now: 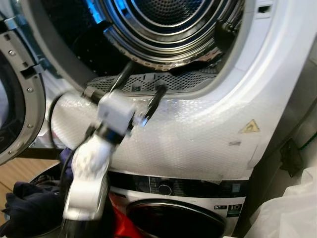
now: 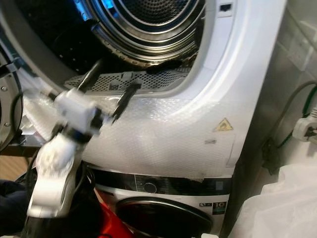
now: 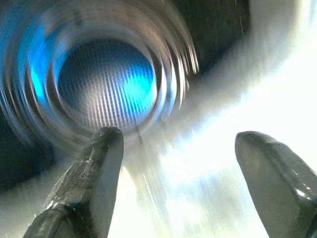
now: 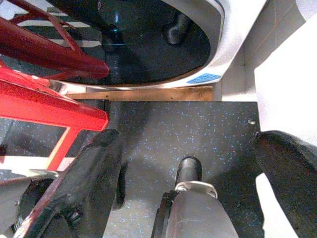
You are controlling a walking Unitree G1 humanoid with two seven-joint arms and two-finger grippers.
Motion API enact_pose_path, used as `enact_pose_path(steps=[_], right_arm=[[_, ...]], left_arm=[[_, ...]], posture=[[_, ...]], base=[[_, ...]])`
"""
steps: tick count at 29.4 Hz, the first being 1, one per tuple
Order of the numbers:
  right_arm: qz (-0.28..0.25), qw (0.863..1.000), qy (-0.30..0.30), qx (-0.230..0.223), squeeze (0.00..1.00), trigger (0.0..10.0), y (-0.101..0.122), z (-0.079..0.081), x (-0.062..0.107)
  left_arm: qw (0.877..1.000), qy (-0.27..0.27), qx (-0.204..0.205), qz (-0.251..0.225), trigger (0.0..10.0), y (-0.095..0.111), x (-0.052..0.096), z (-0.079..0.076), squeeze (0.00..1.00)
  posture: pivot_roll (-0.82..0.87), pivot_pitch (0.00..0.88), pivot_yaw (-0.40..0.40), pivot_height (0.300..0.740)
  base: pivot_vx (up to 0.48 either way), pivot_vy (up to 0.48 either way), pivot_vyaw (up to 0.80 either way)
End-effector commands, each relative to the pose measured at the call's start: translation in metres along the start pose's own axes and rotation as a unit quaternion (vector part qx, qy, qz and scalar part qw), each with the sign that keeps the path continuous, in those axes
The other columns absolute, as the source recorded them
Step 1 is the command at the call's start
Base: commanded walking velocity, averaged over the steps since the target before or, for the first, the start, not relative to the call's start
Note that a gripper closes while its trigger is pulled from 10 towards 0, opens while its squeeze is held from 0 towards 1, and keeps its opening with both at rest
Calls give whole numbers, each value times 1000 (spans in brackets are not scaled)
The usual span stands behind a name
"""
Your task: Clothes washing
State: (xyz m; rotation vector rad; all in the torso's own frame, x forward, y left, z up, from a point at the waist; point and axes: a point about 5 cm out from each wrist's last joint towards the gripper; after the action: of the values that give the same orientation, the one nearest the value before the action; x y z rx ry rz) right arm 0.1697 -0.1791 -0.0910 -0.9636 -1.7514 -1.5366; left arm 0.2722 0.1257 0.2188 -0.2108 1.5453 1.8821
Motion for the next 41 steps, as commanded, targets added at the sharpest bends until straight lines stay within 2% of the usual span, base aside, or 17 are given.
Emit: enact_pose_path(steps=[1, 5, 6, 9, 10, 11, 15, 19, 22, 30, 32, 33, 34, 35, 36, 38, 41], right_arm=[[4, 1000, 12, 7, 0, 10000, -1, 10, 1], [3, 1000, 12, 7, 0, 10000, -1, 9, 1], [3, 1000, 12, 7, 0, 10000, -1, 9, 1], [6, 1000, 10, 10, 0, 10000, -4, 7, 1], [15, 1000, 10, 23, 0, 10000, -9, 5, 2], [15, 1000, 10, 23, 0, 10000, -9, 5, 2], [31, 999, 11, 39, 0, 10000, -17, 5, 3], [28, 999, 21, 33, 0, 10000, -16, 11, 3], [27, 999, 24, 34, 0, 10000, -17, 12, 4], [32, 998, 24, 44, 0, 10000, -20, 7, 4], [32, 998, 22, 46, 0, 10000, -21, 5, 4], [32, 998, 22, 46, 0, 10000, -21, 5, 4], [32, 998, 19, 43, 0, 10000, -20, 4, 4], [32, 998, 19, 43, 0, 10000, -20, 4, 4], [32, 998, 19, 44, 0, 10000, -20, 3, 4], [32, 998, 19, 44, 0, 10000, -20, 3, 4], [34, 998, 21, 47, 0, 10000, -21, 3, 4]], left_arm=[[998, 19, 1, 59, 10000, -27, 25, -3, 0], [989, 64, 15, 130, 10000, -53, 53, -3, 0], [989, 64, 15, 130, 10000, -53, 53, -3, 0], [977, 129, 34, 166, 10000, -61, 65, 6, 0], [971, 154, 38, 181, 10000, -69, 69, 9, 0], [971, 154, 38, 181, 10000, -69, 69, 9, 0], [960, 183, 48, 207, 10000, -90, 73, 12, 0], [949, 188, 69, 243, 10000, -103, 85, 13, 0], [945, 197, 72, 251, 10000, -106, 91, 14, 0], [944, 209, 80, 243, 10000, -106, 93, 10, 0], [931, 249, 92, 249, 10000, -106, 101, 11, 0], [931, 249, 92, 249, 10000, -106, 101, 11, 0], [922, 278, 102, 251, 10000, -105, 106, 13, 0], [922, 278, 102, 251, 10000, -105, 106, 13, 0], [915, 297, 103, 254, 10000, -103, 112, 16, 0], [915, 297, 103, 254, 10000, -103, 112, 16, 0], [904, 329, 98, 255, 10000, -99, 123, 23, 0]], posture=[[91, 0, 158, 740], [81, 0, 158, 740], [81, 0, 158, 740], [82, 0, 153, 740], [109, 0, 132, 740], [109, 0, 132, 740], [113, 0, 132, 740], [94, 0, 134, 740], [94, 0, 129, 740], [111, 0, 109, 740], [107, 0, 112, 740], [107, 0, 112, 740], [110, 0, 110, 740], [110, 0, 110, 740], [115, 0, 106, 740], [115, 0, 106, 740], [136, 0, 101, 740]], base=[[0, 0, 0], [0, 0, 0], [0, 0, 0], [0, 0, 0], [0, 0, 0], [0, 0, 0], [0, 0, 0], [0, 0, 0], [0, 0, 0], [0, 0, 0], [0, 0, 0], [0, 0, 0], [0, 0, 0], [0, 0, 0], [0, 0, 0], [0, 0, 0], [0, 0, 0]])
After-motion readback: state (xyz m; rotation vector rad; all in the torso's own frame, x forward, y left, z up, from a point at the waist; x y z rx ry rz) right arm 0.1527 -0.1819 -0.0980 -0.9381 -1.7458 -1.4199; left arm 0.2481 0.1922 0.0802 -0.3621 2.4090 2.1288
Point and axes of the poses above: a point about 5 cm out from each wrist's last joint towards the gripper, its own x axis pointing back from the gripper into the wrist, its own y axis along the axis of the wrist's last joint, z = x × y, and after that the axes turned 7 degrees about x, right-handed
